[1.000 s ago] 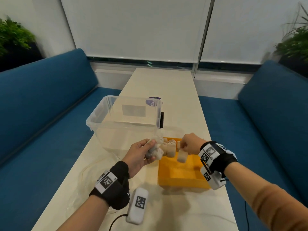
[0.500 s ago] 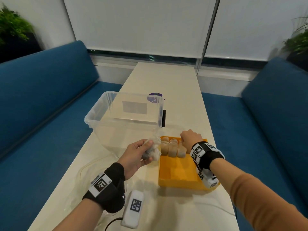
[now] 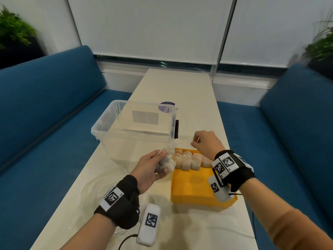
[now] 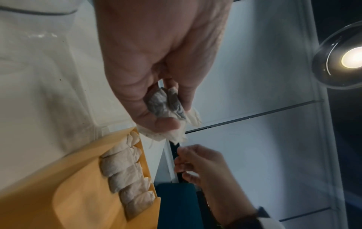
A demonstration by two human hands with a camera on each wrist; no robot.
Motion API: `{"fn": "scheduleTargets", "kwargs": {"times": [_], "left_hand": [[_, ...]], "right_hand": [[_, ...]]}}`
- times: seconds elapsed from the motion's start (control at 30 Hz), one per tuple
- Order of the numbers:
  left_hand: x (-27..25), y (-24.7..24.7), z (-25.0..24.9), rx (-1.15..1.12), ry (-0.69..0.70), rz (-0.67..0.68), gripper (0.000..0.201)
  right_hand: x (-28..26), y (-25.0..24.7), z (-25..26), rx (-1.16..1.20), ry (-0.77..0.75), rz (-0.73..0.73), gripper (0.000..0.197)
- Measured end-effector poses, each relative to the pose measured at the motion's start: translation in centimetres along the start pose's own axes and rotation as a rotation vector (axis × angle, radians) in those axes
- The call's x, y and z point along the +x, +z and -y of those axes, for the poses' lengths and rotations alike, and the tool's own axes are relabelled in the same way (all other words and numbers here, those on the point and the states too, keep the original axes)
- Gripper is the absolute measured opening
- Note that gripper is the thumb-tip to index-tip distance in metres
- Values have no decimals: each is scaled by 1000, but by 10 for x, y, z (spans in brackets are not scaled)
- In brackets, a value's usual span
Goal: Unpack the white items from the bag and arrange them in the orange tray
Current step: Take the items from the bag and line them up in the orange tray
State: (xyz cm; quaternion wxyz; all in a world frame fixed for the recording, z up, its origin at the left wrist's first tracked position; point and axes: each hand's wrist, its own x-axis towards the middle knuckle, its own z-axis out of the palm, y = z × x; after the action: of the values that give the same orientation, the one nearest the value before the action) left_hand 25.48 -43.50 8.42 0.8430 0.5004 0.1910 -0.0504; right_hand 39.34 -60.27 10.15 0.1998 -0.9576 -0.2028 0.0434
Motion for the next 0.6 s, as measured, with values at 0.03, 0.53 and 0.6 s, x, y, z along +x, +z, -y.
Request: {"fn": "scheduleTargets", "kwargs": {"times": [0.03,0.53,0.6], "left_hand": [[0,2,0,-1,1,-4,28],[-17,19,-6,313,101,126,32],[-19,21,-5,346,142,130,30]], "right_hand": [[-6,-6,7,104,-32,-12,15],[-57,-67,55,153,-397,72,19],[-64,-77,60,48,-462,91,21]]}}
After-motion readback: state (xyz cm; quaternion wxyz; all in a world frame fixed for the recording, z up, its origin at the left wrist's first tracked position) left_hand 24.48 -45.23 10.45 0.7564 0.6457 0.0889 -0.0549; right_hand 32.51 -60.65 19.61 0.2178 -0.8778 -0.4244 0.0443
